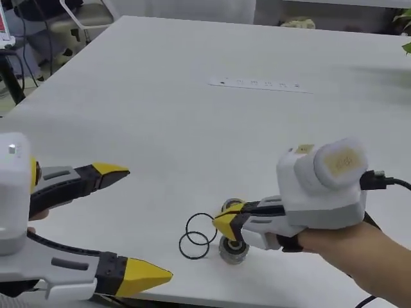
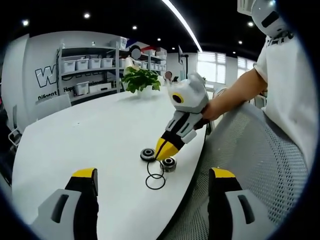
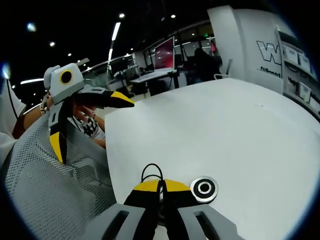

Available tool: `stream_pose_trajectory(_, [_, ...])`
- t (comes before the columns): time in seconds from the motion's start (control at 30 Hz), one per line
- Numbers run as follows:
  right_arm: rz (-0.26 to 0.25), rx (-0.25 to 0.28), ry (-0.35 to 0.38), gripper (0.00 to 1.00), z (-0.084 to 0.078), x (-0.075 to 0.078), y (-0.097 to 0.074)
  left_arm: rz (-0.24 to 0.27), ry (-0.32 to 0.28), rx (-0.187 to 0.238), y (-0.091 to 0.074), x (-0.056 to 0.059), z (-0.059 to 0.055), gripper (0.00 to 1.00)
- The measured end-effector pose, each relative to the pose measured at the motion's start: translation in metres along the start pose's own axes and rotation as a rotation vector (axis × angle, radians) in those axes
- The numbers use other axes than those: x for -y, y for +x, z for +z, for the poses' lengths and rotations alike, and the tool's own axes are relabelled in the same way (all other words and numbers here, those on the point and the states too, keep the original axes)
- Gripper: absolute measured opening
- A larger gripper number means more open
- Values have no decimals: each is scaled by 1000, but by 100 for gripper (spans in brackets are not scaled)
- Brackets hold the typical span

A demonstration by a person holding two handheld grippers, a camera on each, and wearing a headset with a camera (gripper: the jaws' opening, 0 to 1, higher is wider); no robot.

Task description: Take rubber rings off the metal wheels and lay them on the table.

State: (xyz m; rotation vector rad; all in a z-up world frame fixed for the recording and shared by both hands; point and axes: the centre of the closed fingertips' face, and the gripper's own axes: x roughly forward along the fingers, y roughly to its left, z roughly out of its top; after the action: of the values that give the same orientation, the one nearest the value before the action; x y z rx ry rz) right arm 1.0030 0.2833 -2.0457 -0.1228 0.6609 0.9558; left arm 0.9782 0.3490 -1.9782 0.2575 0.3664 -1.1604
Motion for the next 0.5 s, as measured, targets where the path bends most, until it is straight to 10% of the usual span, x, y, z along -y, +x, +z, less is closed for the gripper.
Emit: stream_pose_trajectory(0.5, [-43, -67, -77, 2, -13, 9, 5, -7, 5, -18, 1, 0, -4, 89])
